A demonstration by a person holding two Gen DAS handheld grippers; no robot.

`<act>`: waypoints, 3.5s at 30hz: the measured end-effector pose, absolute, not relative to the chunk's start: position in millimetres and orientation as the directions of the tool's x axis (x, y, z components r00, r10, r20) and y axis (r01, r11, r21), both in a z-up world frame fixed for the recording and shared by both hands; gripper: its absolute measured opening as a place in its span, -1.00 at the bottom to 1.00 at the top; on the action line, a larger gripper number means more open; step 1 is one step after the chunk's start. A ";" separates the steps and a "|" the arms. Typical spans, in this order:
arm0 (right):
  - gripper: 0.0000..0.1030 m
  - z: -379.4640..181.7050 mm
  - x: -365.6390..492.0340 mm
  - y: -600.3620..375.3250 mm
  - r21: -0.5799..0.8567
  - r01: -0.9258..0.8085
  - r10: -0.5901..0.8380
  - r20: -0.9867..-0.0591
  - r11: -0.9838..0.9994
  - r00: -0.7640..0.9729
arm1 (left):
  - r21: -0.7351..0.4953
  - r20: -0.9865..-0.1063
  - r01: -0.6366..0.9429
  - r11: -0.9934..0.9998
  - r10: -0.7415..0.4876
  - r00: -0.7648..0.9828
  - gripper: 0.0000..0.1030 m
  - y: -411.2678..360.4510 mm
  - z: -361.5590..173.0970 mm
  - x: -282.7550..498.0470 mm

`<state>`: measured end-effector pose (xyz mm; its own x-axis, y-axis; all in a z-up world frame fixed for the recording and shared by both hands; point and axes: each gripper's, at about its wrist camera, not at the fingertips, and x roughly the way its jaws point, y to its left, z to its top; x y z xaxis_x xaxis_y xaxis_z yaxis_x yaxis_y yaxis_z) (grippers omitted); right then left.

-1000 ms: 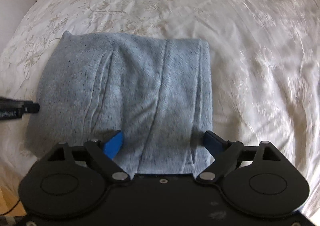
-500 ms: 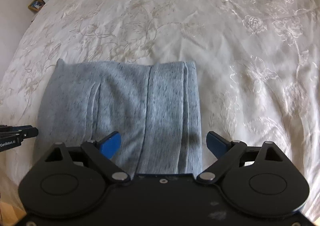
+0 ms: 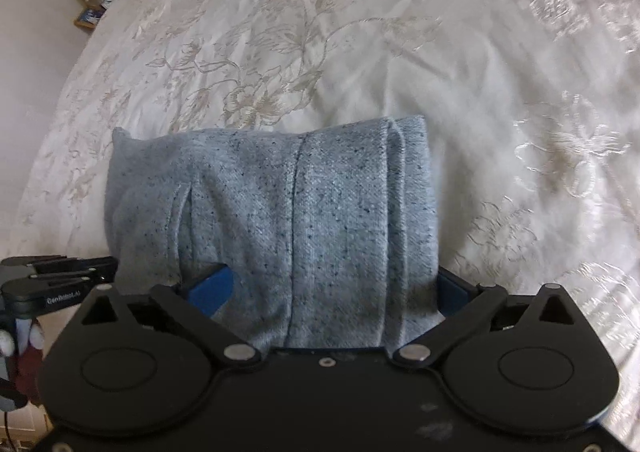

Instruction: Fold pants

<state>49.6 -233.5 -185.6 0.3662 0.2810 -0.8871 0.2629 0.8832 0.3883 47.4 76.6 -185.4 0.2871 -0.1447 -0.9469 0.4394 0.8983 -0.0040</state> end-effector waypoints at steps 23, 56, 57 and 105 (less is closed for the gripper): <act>1.00 -197.1 59.5 -241.6 0.430 0.235 0.340 -0.877 0.872 0.341 | -0.387 -0.882 0.352 0.852 -0.454 0.129 0.98 96.3 -191.8 70.3; -0.39 -97.4 49.0 -208.9 0.452 0.211 0.324 -0.832 0.867 0.450 | -0.341 -0.856 0.191 0.920 -0.388 0.340 -0.49 81.8 -136.4 47.6; -0.39 -90.9 54.3 -204.7 0.463 0.193 0.338 -0.823 0.865 0.457 | -0.335 -0.847 0.195 0.922 -0.386 0.366 -0.49 83.5 -129.1 47.6; 0.63 -61.3 181.3 -123.6 0.214 -0.106 0.235 -0.785 0.971 0.573 | -0.023 -0.880 0.010 1.000 -0.025 0.474 -0.45 116.2 -110.5 103.7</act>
<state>181.3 -123.6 -61.3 0.5732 0.2354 -0.7849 -0.1064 0.9711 0.2136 103.7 116.2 -110.5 0.4739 -0.0252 -0.8802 0.0103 0.9997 -0.0231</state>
